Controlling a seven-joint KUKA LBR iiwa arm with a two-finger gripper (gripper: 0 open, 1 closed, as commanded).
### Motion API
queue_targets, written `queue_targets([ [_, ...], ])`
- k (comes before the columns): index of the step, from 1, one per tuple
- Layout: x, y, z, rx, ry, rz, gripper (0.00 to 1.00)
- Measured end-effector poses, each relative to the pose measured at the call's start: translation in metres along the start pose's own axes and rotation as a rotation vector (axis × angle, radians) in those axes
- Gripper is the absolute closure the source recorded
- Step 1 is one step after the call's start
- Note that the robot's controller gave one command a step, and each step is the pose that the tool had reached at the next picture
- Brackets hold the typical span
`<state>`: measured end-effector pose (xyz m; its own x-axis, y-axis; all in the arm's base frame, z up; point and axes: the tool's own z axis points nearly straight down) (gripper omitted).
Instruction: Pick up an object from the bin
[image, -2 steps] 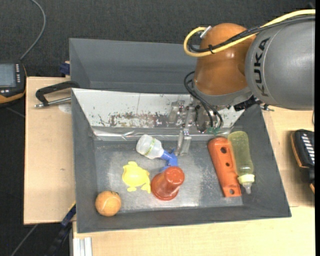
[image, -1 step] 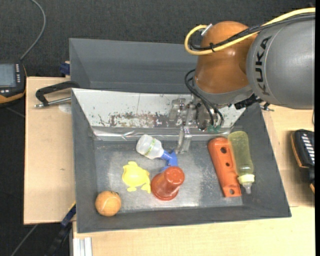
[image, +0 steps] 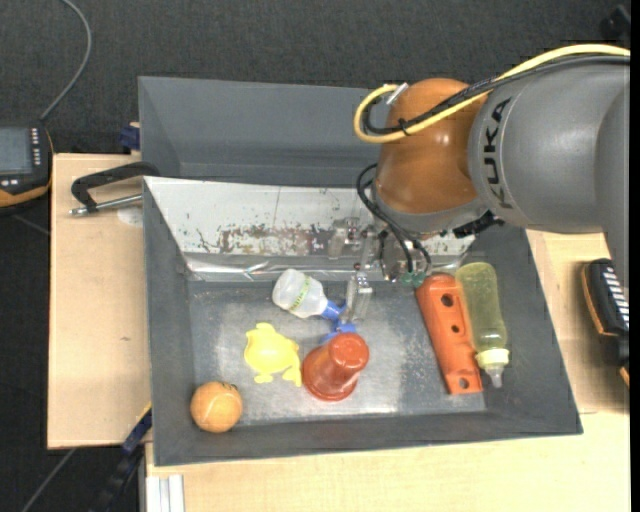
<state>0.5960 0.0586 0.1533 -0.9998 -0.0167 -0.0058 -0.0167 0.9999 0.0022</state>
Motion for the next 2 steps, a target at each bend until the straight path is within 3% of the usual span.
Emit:
queue_targets([
  [1, 0.007, 0.001, 0.060, -0.001, 0.002, 0.047, 0.00],
  [2, 0.022, 0.036, 0.082, -0.002, -0.001, 0.003, 1.00],
])
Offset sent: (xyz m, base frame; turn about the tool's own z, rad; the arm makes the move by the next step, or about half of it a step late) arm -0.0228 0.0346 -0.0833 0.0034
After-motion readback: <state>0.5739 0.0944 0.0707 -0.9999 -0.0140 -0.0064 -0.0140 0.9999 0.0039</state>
